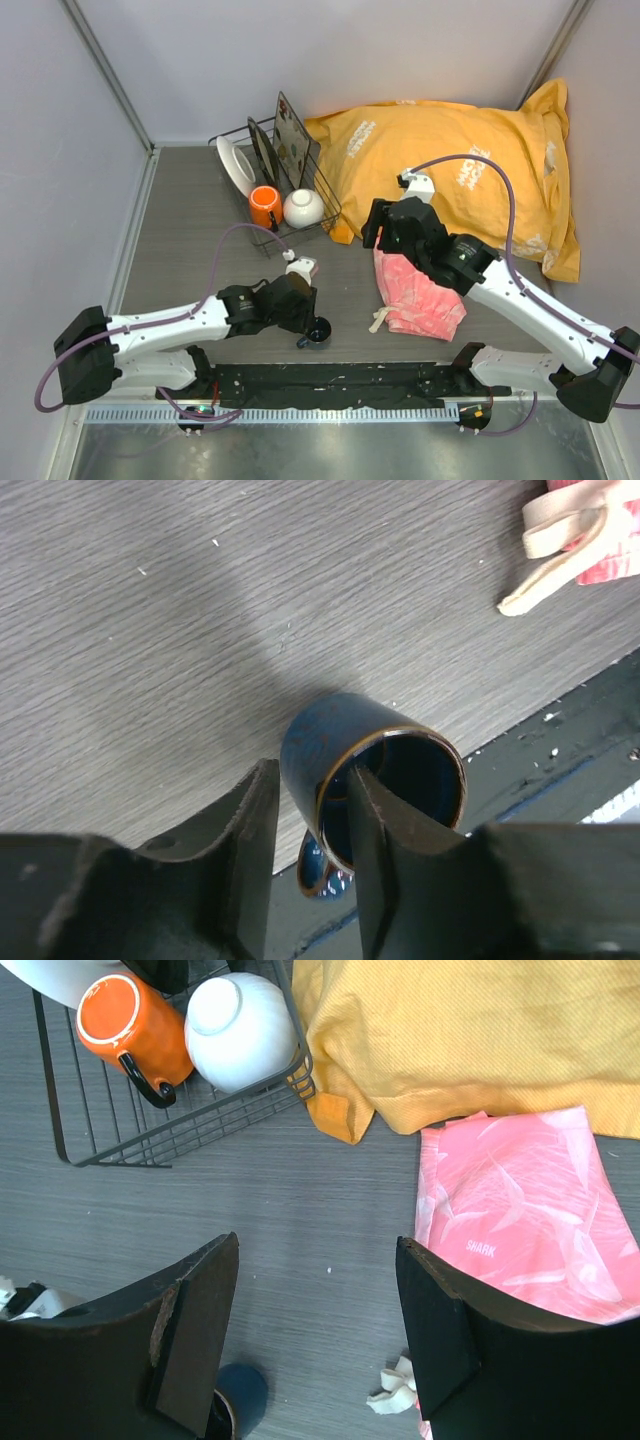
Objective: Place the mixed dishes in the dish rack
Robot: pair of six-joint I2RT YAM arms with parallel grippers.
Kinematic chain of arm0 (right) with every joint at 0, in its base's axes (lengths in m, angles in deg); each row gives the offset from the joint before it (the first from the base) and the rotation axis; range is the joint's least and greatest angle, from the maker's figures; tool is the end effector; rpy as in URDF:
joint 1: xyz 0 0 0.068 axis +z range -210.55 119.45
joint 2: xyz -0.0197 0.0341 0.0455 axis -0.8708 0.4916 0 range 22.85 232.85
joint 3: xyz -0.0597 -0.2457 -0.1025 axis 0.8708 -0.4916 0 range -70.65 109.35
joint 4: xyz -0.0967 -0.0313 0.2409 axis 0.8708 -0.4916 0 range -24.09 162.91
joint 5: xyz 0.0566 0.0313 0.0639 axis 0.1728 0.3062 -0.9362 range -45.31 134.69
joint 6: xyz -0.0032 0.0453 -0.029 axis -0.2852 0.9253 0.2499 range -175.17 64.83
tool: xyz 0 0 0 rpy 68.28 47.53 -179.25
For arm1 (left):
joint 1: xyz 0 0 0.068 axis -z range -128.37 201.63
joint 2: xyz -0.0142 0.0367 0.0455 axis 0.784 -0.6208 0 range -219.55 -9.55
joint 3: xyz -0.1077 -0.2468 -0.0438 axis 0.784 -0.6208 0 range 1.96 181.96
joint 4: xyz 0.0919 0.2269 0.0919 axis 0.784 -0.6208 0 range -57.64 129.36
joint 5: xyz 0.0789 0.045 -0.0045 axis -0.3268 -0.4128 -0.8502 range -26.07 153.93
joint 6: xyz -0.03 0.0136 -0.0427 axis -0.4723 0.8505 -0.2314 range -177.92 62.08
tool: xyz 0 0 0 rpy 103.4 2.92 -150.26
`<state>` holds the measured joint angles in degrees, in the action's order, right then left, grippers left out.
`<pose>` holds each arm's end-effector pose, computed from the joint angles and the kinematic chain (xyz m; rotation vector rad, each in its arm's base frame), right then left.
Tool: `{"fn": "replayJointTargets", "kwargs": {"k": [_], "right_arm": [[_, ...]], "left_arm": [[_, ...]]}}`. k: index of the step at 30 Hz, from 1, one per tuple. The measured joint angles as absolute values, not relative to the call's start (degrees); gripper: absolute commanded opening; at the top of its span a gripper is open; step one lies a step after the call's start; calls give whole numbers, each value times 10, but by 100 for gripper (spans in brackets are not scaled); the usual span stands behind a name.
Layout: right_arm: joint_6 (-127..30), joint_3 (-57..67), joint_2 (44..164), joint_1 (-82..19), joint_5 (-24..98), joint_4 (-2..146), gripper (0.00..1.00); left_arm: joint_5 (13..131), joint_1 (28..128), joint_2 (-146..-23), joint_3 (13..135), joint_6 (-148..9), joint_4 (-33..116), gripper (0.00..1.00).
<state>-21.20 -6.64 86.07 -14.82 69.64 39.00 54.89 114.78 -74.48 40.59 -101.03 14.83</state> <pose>0.1742 0.1573 0.3544 0.0351 2.1107 0.3712 0.1058 -0.1968 0.2133 0.3721 2.5179 -0.6036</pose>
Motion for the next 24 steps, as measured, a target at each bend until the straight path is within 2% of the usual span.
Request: {"fn": "replayJointTargets", "kwargs": {"k": [3, 6, 7, 14, 18, 21, 24], "right_arm": [[-212, -68, 861, -151, 692, 390, 70], [-213, -70, 861, -155, 689, 390, 70], [-213, -71, 860, -157, 687, 391, 70], [-214, -89, 836, -183, 678, 395, 70], [-214, -114, 817, -221, 632, 419, 75], [-213, -158, 796, -271, 516, 473, 77], [-196, -211, 787, -312, 384, 556, 78]], "left_arm": [[556, 1148, -773, 407, -1009, 159, 25], [560, 1149, -804, 418, -1004, 161, 11], [560, 1149, -814, 424, -1000, 161, 1], [545, 1154, -832, 461, -991, 132, 0], [509, 1153, -756, 464, -993, 115, 0], [499, 1132, -658, 457, -1004, 131, 0], [512, 1066, -530, 432, -1031, 183, 0]]}}
